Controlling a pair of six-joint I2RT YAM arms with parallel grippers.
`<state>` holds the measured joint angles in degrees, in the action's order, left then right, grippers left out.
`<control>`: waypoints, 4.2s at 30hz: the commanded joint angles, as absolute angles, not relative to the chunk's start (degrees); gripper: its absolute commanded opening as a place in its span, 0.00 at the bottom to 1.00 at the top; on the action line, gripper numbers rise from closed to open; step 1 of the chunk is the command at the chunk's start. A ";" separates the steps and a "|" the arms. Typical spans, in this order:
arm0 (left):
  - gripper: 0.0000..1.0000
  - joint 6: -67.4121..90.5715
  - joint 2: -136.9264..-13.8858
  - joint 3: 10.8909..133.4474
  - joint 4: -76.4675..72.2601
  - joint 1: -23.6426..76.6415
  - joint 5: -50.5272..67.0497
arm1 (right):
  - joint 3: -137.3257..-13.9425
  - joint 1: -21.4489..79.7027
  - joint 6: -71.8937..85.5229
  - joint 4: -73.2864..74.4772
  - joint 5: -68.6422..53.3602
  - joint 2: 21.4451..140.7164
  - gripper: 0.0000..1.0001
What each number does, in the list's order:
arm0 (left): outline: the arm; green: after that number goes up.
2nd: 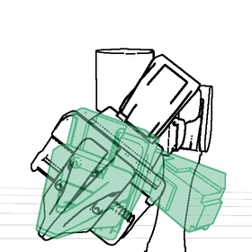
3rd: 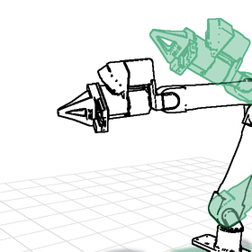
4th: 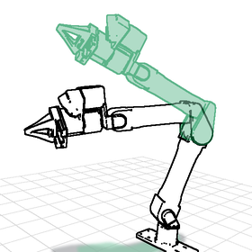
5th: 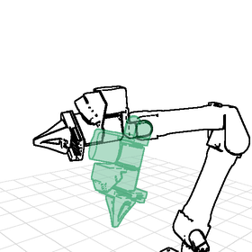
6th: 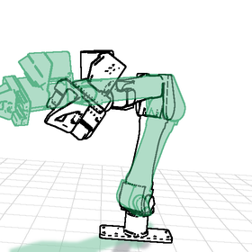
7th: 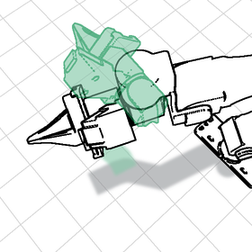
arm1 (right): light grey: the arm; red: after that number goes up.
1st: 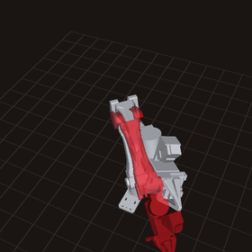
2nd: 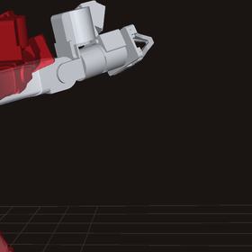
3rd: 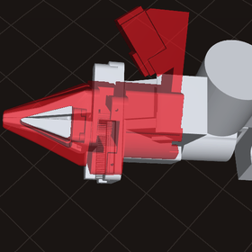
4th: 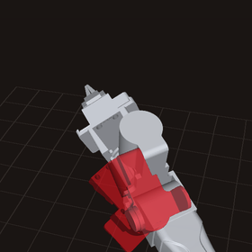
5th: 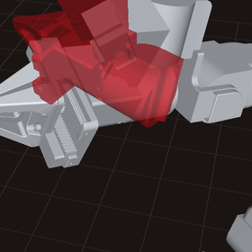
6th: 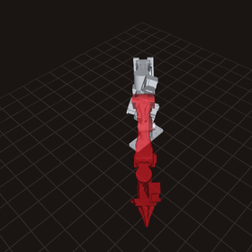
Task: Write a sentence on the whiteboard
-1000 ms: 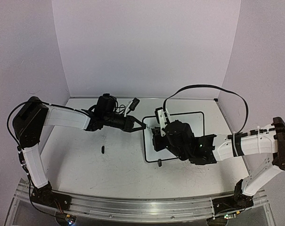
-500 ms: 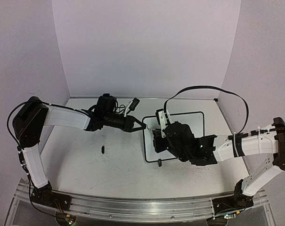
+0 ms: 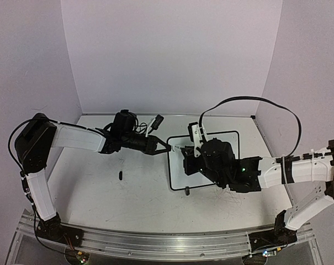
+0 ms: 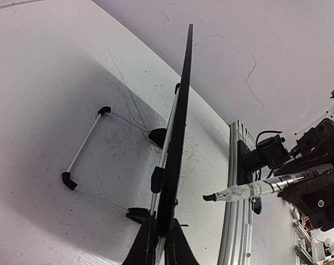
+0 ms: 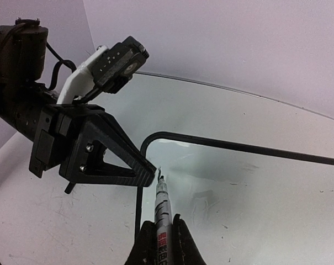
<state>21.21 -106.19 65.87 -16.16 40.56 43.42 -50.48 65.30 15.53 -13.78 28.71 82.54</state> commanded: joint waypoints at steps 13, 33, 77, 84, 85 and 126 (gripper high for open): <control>0.00 22.48 -106.07 66.64 -17.20 40.08 44.34 | -52.68 64.39 15.03 -16.60 31.45 85.20 0.00; 0.00 22.68 -106.26 66.71 -17.31 40.08 44.64 | -53.69 64.05 14.01 -17.49 32.06 86.41 0.00; 0.00 22.76 -106.05 66.75 -17.40 40.08 44.74 | -53.08 65.59 18.37 -11.87 30.82 88.11 0.00; 0.00 22.71 -105.96 66.71 -17.40 40.05 44.74 | -53.32 65.62 18.33 -11.71 31.29 88.64 0.00; 0.00 22.70 -105.98 66.71 -17.40 40.06 44.74 | -53.28 65.59 18.48 -11.48 31.33 88.61 0.00; 0.00 22.63 -105.96 66.62 -17.40 40.08 44.56 | -50.89 66.57 21.68 -9.27 30.52 82.78 0.00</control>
